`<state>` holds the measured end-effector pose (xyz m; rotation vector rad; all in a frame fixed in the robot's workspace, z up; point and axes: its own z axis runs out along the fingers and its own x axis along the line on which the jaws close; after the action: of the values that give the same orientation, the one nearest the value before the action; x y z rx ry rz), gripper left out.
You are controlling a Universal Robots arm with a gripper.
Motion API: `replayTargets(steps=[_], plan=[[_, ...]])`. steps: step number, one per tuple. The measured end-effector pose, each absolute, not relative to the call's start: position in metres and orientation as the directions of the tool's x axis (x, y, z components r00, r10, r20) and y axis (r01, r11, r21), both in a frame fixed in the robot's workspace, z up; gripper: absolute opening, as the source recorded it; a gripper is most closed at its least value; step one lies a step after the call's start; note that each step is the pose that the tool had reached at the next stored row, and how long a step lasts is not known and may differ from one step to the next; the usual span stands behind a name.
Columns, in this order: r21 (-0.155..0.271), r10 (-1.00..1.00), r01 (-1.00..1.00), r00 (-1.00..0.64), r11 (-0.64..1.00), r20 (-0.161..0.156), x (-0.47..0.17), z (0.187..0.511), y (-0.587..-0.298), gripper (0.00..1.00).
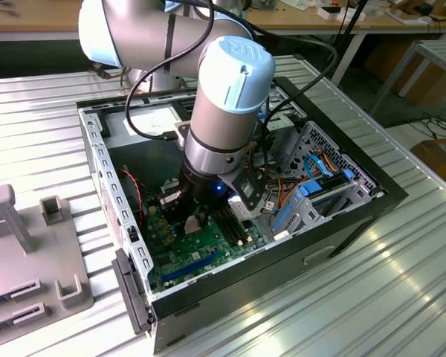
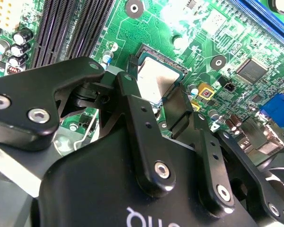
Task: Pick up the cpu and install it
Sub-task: 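Place the cpu into insertion slot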
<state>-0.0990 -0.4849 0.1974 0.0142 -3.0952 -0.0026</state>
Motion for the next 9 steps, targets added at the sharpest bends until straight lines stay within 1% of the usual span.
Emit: replayTargets(steps=[6, 7, 9], plan=[[0.003, -0.009, -0.009, -0.999, 1.0, 0.046, -0.0956, 0.1971, -0.4848, 0.48], [0.002, -0.009, -0.009, -0.999, 1.0, 0.046, -0.0956, 0.1973, -0.4849, 0.55], [0.002, -0.009, -0.009, -0.999, 1.0, 0.046, -0.0956, 0.1973, -0.4849, 0.55]])
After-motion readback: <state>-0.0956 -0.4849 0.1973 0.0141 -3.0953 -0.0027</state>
